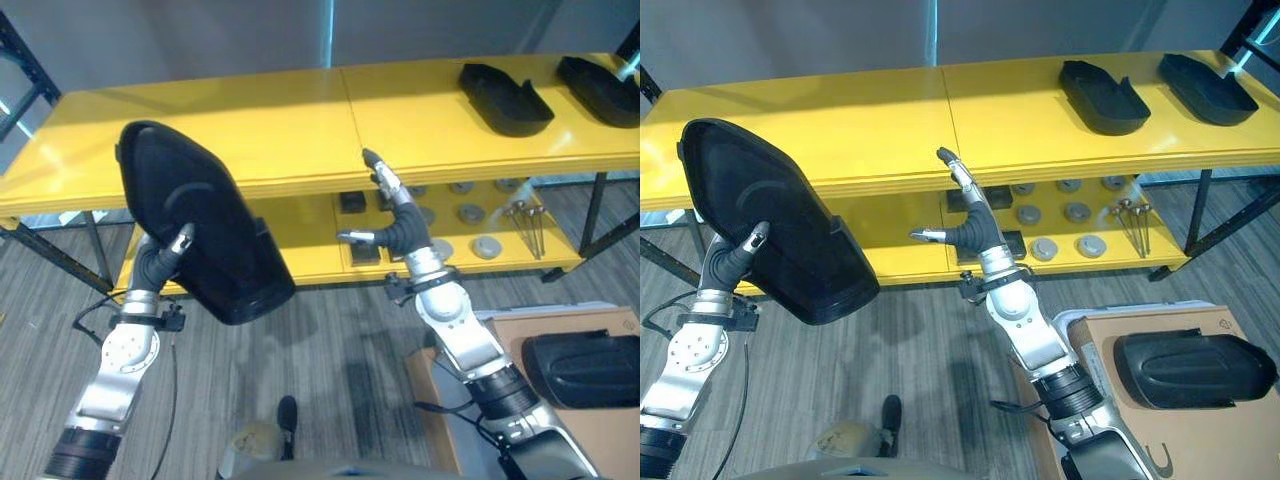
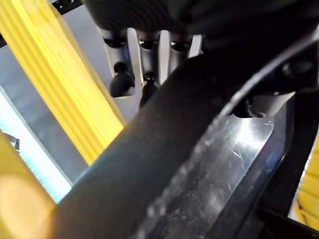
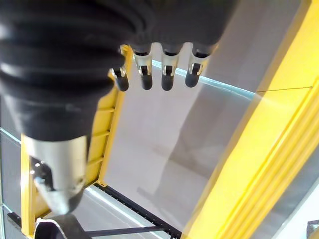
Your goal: Move parts from the plastic box to the shelf.
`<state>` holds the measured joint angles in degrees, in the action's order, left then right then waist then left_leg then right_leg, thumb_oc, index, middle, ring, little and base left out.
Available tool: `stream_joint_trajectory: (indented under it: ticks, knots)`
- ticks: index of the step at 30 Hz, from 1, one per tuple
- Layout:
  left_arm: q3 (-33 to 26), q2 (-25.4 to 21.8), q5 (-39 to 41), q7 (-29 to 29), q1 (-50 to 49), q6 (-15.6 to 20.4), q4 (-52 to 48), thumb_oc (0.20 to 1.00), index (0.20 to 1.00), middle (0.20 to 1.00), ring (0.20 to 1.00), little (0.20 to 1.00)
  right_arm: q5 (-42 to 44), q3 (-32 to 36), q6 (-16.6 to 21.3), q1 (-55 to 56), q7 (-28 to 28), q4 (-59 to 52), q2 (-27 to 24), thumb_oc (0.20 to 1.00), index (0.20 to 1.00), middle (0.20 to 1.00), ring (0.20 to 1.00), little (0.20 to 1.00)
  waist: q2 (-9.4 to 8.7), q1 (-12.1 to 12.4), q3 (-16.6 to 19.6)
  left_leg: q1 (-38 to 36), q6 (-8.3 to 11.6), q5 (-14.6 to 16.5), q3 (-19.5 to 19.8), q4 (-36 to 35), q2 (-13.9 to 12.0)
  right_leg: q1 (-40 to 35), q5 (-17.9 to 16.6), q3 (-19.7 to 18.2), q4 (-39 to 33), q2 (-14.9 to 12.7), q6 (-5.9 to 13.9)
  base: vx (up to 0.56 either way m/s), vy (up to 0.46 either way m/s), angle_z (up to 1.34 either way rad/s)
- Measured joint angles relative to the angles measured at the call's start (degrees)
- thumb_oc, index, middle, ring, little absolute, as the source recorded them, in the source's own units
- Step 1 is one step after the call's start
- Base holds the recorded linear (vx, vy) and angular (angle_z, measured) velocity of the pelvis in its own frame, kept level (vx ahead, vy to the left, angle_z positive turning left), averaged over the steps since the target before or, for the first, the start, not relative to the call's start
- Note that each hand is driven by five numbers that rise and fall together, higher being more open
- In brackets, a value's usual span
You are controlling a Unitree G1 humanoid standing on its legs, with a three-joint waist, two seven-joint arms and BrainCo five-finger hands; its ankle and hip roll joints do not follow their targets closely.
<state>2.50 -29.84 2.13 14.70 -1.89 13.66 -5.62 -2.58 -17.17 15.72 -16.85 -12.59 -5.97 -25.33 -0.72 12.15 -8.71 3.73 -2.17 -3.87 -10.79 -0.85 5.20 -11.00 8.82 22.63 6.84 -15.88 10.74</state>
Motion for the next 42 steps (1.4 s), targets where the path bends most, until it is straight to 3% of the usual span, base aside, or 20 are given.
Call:
stream_joint_trajectory:
  ticks: [2,3,4,5,7,10,13,17,20,22,24,26,28,30,33,35,38,39,40,42]
  knots:
    - [0.21,0.66,-0.02,-0.01,1.37,0.11,-0.08,0.2,0.2,0.2,0.2,0.2,0.03,0.7,-0.62,0.67,-0.09,-0.75,-0.09,1.0,1.0,1.0,1.0,1.0,1.91,-1.64,0.32,0.12,-0.17,0.12,1.4,-0.71,0.18,3.99,0.01,-0.89,8.58,-2.04,-0.05,0.15,0.224,0.18]
    - [0.12,0.41,-0.02,0.32,3.16,0.56,-0.35,0.2,0.2,0.2,0.2,0.2,0.02,1.62,-0.89,2.0,-0.03,-2.88,0.05,1.0,1.0,1.0,1.0,1.0,2.57,-2.84,0.19,-0.21,-2.41,-0.36,1.43,-1.65,0.78,10.98,0.15,-6.77,19.46,-3.1,-0.22,0.23,0.193,0.02]
    - [0.19,0.34,-0.02,0.7,4.24,0.65,-0.21,0.2,0.2,0.2,0.2,0.2,0.05,2.55,-0.89,3.71,-0.14,-4.51,0.09,1.0,1.0,1.0,1.0,1.0,2.74,-3.45,0.09,-0.25,-2.78,-0.43,1.65,-2.01,1.15,14.82,1.5,-11.93,24.03,-2.65,0.24,0.28,0.164,-0.04]
    - [0.18,0.41,-0.02,1.15,4.92,0.66,-0.16,0.2,0.2,0.2,0.2,0.2,0.04,3.05,-0.81,5.18,-0.18,-5.16,0.17,1.0,1.0,1.0,1.0,1.0,2.88,-4.29,0.01,-0.4,-2.81,-0.54,1.84,-2.45,1.22,16.75,3.45,-17.09,23.0,-0.43,0.82,0.22,0.088,0.09]
    - [0.08,0.39,-0.01,1.31,6.11,0.66,0.1,0.2,0.2,0.2,0.2,0.2,0.05,3.4,-0.94,6.31,-0.14,-5.15,0.12,1.0,1.0,1.0,1.0,1.0,2.93,-5.71,-0.26,-0.65,-2.66,-0.59,1.56,-3.04,0.94,21.02,4.79,-22.28,17.19,4.45,1.1,0.2,0.036,-0.06]
    - [0.57,0.79,-0.05,1.12,5.99,0.84,0.03,0.2,0.2,0.2,0.2,0.2,0.16,7.7,-0.9,9.26,-0.32,-6.97,0.22,1.0,1.0,1.0,1.0,1.0,3.48,-8.61,-0.81,-0.99,-2.37,-0.04,2.69,-3.3,0.88,26.17,-0.68,-25.38,10.84,11.39,-0.42,0.3,-0.007,0.25]
    - [0.92,1.92,-0.07,1.11,5.97,1.0,0.06,0.2,0.2,0.2,0.2,0.2,0.6,10.9,-0.86,12.05,-0.54,-6.56,-0.22,1.0,1.0,1.0,1.0,1.0,3.64,-9.68,-0.97,-2.56,-1.25,0.87,5.75,-3.61,0.27,24.96,-7.51,-24.64,5.76,15.3,-2.91,0.28,-0.096,0.33]
    - [1.22,2.98,-0.22,1.02,4.12,1.01,-0.81,0.2,0.2,0.2,0.2,0.2,0.88,12.89,-0.87,15.36,-0.41,-6.49,-2.13,1.0,1.0,1.0,1.0,1.0,4.61,-10.11,-1.34,-5.44,1.06,0.89,8.63,-3.56,-1.94,17.93,-9.04,-20.43,-1.02,16.15,-6.96,0.24,-0.147,0.49]
    - [-0.58,3.75,-0.18,0.94,-1.18,1.01,-1.81,0.2,0.2,0.2,0.2,0.2,1.1,13.29,-0.86,15.57,-0.29,-6.45,-4.18,1.0,1.0,1.0,1.0,1.0,4.72,-9.49,-1.28,-5.72,4.17,0.53,6.83,-0.17,-1.99,15.14,-8.23,-19.57,-2.28,15.87,-7.19,0.25,-0.15,0.01]
    - [-1.86,5.3,-0.17,0.39,-3.7,1.0,-2.54,0.2,0.2,0.2,0.2,0.2,1.12,14.3,-0.85,17.27,0.03,-6.57,-4.52,1.0,1.0,1.0,1.0,1.0,4.24,-9.75,-1.37,-3.92,7.03,2.6,4.6,7.78,-1.67,13.11,-7.3,-18.98,-2.37,14.92,-8.42,0.13,-0.163,0.02]
    - [-2.89,5.64,-0.01,-0.04,-2.18,1.15,-2.59,0.2,0.2,0.2,0.2,0.2,1.48,15.99,-0.83,17.23,0.07,-6.39,-5.02,1.0,1.0,1.0,1.0,1.0,2.74,-9.78,-2.21,6.17,9.18,3.14,3.3,26.18,-1.42,14.73,-4.83,-18.85,0.7,13.24,-12.48,0.1,-0.088,0.18]
    - [-3.38,6.15,0.04,0.07,-1.65,1.15,-2.53,0.2,0.2,0.2,0.2,0.2,2.37,16.73,-0.95,17.39,0.12,-5.23,-5.54,1.0,1.0,1.0,1.0,1.0,2.19,-9.22,-2.65,13.63,10.57,3.77,3.08,38.64,-3.19,14.66,-4.78,-19.05,0.92,12.76,-13.36,0.16,0.021,0.0]
    - [-3.56,5.87,-0.01,0.07,-1.27,1.15,-2.12,0.2,0.2,0.2,0.2,0.2,2.42,17.41,-1.08,19.01,0.1,-3.91,-5.87,1.0,1.0,1.0,1.0,1.0,1.37,-9.89,-3.09,13.8,9.63,6.65,2.13,34.2,-7.12,12.83,-4.77,-18.32,-0.22,12.29,-13.3,0.14,0.063,0.07]
    - [-4.65,5.7,-0.04,0.14,-1.37,1.13,-2.16,0.2,0.2,0.2,0.2,0.2,2.43,17.54,-1.53,19.43,0.07,-3.85,-6.31,1.0,1.0,1.0,1.0,1.0,1.43,-10.43,-3.47,9.31,9.43,6.48,1.22,19.3,-10.92,11.69,-4.81,-18.79,-0.72,12.49,-13.29,0.09,0.169,-0.09]
    - [-5.35,2.15,-1.76,2.14,-0.2,1.39,0.09,0.2,0.2,0.2,0.2,0.2,2.46,17.41,-1.73,17.58,-0.04,-0.72,-5.48,1.0,1.0,1.0,1.0,1.0,3.24,-10.85,-3.27,2.88,9.59,3.92,4.24,-2.67,-11.25,11.31,-5.56,-21.26,-2.71,14.13,-11.81,0.13,0.161,-0.39]
    - [-6.77,2.04,-2.38,2.54,-0.09,0.84,0.86,0.2,0.2,0.2,0.2,0.2,2.94,17.97,-2.01,18.76,-0.09,-0.69,-4.6,1.0,1.0,1.0,1.0,1.0,4.16,-12.31,-3.16,1.45,9.39,2.14,-0.19,-3.64,-11.19,10.58,-5.8,-20.95,-4.23,14.83,-11.55,0.09,0.09,-0.19]
    - [-7.12,2.05,-2.27,2.97,0.02,0.96,1.67,0.2,0.2,0.2,0.2,0.2,3.12,17.83,-2.02,19.31,-0.09,-0.71,-4.54,1.0,1.0,1.0,1.0,1.0,4.89,-12.26,-2.72,0.46,9.14,1.51,-1.15,-3.6,-10.94,10.63,-5.76,-21.64,-4.47,15.35,-11.3,0.05,0.048,-0.18]
    - [-8.09,2.72,-2.18,3.81,1.13,0.87,5.16,0.2,0.2,0.2,0.2,0.2,3.38,18.36,-2.18,21.21,-0.06,-0.78,-3.69,1.0,1.0,1.0,1.0,1.0,7.45,-13.8,-2.12,-2.93,5.92,-1.0,-1.93,-3.95,-10.36,11.15,-5.95,-22.72,-5.6,17.1,-9.52,0.06,0.15,-0.48]
    - [-8.66,2.84,-2.17,3.87,1.96,0.09,6.89,0.2,0.2,0.2,0.2,0.2,3.36,17.63,-2.28,21.96,0.25,-0.82,-3.03,1.0,1.0,1.0,1.0,1.0,6.04,-13.5,-2.98,-2.7,5.49,-1.32,-2.67,-3.92,-8.88,11.98,-5.94,-23.42,-5.29,15.56,-7.56,0.06,0.15,-0.55]
    - [-8.26,1.89,0.71,3.76,4.27,0.56,13.02,0.2,0.2,0.2,0.2,0.2,4.05,17.17,-2.16,21.28,1.26,-0.11,-1.68,1.0,1.0,1.0,1.0,1.0,5.52,-13.05,-3.2,-2.39,5.29,-1.28,-4.42,-3.9,-7.92,13.19,-6.06,-24.5,-5.13,14.28,-5.78,0.03,0.12,-0.38]
